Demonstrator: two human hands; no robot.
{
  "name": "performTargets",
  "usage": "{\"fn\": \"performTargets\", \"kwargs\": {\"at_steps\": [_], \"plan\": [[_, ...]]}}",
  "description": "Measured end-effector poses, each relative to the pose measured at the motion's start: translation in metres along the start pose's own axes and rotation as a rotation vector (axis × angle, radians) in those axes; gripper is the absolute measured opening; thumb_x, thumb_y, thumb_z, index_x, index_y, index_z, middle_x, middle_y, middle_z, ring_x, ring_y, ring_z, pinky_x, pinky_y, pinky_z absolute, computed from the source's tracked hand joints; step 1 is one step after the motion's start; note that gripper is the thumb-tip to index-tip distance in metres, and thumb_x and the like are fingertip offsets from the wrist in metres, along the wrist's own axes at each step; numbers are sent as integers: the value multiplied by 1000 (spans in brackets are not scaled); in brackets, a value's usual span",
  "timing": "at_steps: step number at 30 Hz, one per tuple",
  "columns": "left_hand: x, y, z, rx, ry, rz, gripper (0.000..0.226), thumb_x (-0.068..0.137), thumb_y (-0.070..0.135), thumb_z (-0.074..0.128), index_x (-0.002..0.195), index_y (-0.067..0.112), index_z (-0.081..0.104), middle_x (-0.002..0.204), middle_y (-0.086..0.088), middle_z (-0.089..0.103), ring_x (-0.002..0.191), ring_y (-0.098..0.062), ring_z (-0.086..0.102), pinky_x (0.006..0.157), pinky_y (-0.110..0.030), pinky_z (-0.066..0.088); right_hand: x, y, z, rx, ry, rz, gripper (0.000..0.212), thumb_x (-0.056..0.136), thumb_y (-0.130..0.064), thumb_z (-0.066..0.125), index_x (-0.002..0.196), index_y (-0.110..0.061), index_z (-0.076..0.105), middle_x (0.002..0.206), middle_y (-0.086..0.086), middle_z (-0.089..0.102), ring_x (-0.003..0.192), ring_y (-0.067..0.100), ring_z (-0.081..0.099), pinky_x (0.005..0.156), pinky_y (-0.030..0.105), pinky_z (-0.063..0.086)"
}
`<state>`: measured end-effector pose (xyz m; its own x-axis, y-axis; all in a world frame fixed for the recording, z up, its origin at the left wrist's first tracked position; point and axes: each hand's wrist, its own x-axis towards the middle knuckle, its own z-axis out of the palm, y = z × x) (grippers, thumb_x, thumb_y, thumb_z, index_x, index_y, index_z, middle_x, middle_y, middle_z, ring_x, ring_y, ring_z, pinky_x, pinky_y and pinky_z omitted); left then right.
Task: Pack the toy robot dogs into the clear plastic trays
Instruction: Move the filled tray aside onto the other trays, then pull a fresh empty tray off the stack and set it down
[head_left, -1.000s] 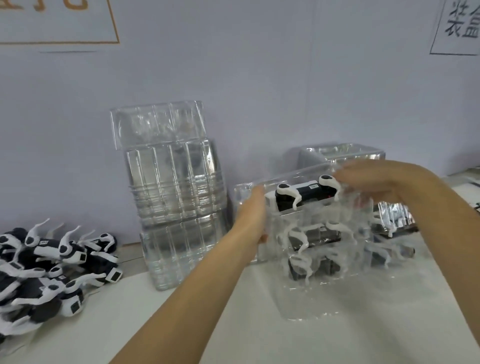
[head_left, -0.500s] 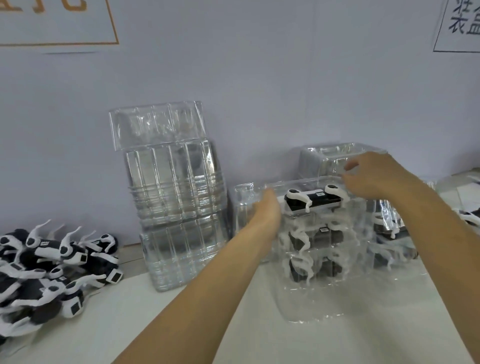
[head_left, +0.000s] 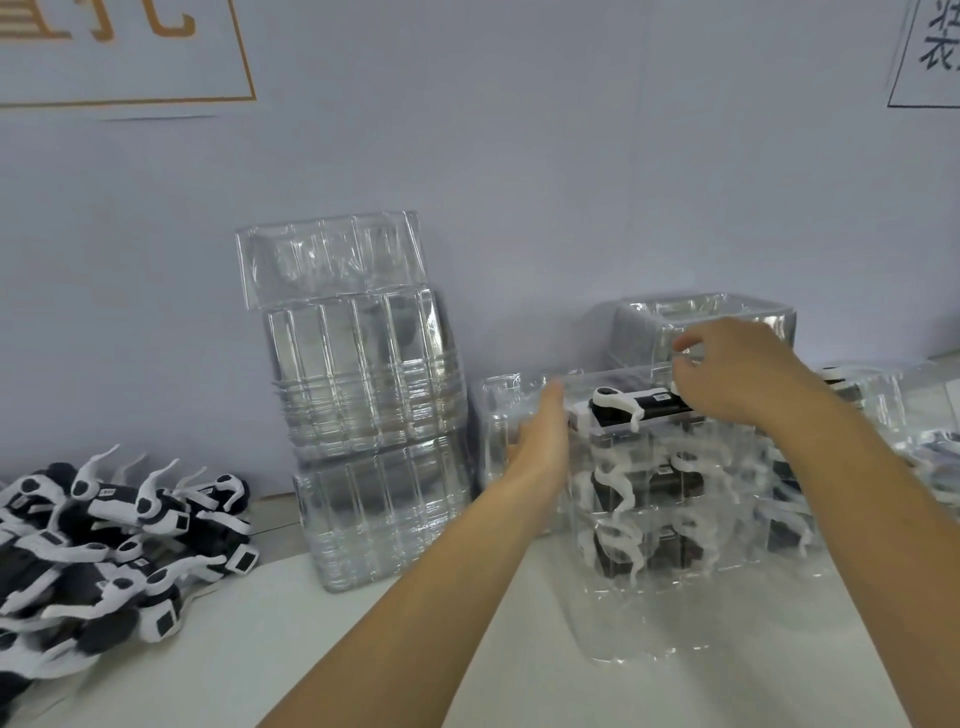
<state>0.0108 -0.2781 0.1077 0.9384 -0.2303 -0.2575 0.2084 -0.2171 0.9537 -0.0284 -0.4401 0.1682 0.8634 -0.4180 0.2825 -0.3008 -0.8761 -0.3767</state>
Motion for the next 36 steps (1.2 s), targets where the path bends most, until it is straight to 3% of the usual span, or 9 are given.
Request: {"fn": "performTargets", "kwargs": {"at_steps": [6, 10, 15, 18, 23, 25, 29, 31, 36], "plan": [[-9, -10, -18, 33, 61, 71, 59, 102, 59, 32, 143, 21, 49, 140, -7, 55, 129, -28, 52, 111, -47, 41, -7, -33, 14, 109, 98, -223, 33, 99, -21, 49, 128, -19, 64, 135, 3, 61, 128, 26, 52, 110, 42, 40], [-9, -6, -64, 190, 337, 473, 5, 95, 24, 60, 99, 21, 59, 94, 8, 62, 83, -6, 59, 66, -9, 45, -10, -60, 21, 334, 59, -443, 28, 99, -25, 55, 124, -29, 67, 124, -9, 65, 120, 11, 56, 96, 22, 36], [-3, 44, -143, 515, 757, 876, 22, 90, 21, 66, 108, 22, 53, 114, 2, 46, 104, -14, 46, 84, -17, 37, 5, -99, 23, 518, 12, -512, 29, 98, -30, 58, 126, -29, 65, 108, -16, 65, 101, 3, 63, 77, 10, 40], [6, 78, -184, 563, 1002, 867, 51, 85, 33, 69, 128, 15, 47, 131, -10, 37, 118, -28, 38, 98, -34, 39, 21, -131, 23, 639, -55, -461, 41, 98, -39, 58, 137, -28, 55, 115, -13, 62, 103, 8, 62, 83, 20, 42], [15, 107, -231, 365, 786, 502, 96, 78, 57, 77, 153, 40, 19, 156, -14, 24, 133, -40, 42, 105, -45, 44, 39, -182, 26, 715, -136, -427, 69, 98, -44, 57, 156, -30, 23, 154, 5, 40, 132, 23, 49, 96, 29, 36], [16, 103, -240, 344, 658, 524, 84, 79, 55, 79, 147, 39, 32, 152, -9, 35, 119, -29, 52, 83, -24, 46, 40, -197, 29, 741, -181, -442, 75, 99, -39, 57, 158, -37, 11, 161, 5, 30, 133, 23, 46, 93, 27, 36], [22, 95, -246, 311, 670, 639, 47, 82, 47, 79, 112, 26, 50, 123, -2, 53, 74, -2, 51, 46, -9, 36, 37, -215, 35, 717, -98, -475, 67, 100, -31, 56, 153, -46, 19, 151, 5, 42, 95, 11, 54, 84, 25, 47], [21, 94, -247, 298, 728, 715, 43, 83, 46, 79, 105, 22, 51, 111, 3, 54, 73, 0, 49, 48, -10, 38, 34, -219, 38, 732, 10, -478, 61, 99, -28, 57, 149, -47, 27, 143, 2, 49, 103, 14, 50, 103, 41, 44], [7, 95, -245, 164, 819, 820, 41, 85, 46, 76, 104, 22, 49, 91, 19, 46, 95, -17, 50, 70, -24, 37, 23, -222, 30, 994, 152, -485, 63, 98, -26, 61, 150, -42, 28, 128, 0, 54, 112, 13, 56, 77, 15, 45]]}}
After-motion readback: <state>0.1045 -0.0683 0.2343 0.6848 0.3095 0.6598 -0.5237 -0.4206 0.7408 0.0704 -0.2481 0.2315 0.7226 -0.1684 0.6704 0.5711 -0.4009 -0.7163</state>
